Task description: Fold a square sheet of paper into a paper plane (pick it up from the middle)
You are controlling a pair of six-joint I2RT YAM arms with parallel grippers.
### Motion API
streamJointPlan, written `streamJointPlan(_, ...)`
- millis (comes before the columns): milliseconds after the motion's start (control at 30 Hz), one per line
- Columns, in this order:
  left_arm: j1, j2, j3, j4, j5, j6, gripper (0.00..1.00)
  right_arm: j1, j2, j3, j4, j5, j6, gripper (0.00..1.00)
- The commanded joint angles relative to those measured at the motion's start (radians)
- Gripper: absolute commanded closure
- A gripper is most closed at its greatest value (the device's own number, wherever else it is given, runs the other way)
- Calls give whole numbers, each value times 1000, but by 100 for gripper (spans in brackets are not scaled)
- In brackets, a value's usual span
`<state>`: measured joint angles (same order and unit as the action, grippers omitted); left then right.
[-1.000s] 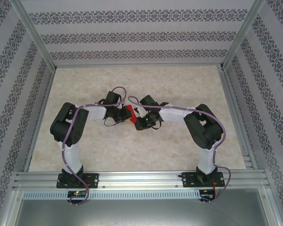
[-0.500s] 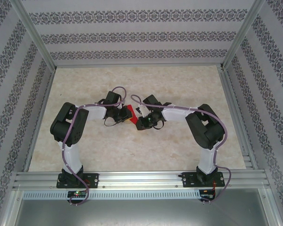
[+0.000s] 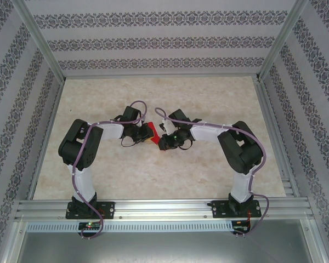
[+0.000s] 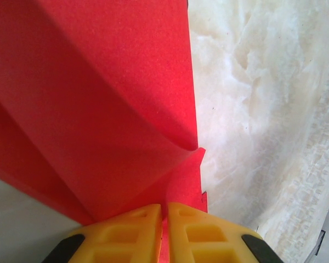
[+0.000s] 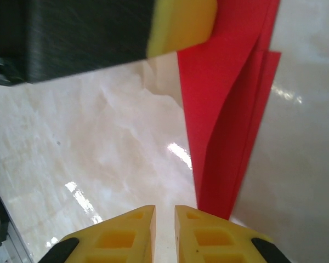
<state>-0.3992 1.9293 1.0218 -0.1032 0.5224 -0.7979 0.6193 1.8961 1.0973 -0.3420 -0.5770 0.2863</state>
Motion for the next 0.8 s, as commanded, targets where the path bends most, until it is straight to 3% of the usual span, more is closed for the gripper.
streamJointPlan(0,11,108,-34,-52,-156,26,85,-2,28,20,-23,24,-22,83)
streamJointPlan(767,10,109,-33,-59,-161,25,85,-5,67,15,-90,63,-59,83)
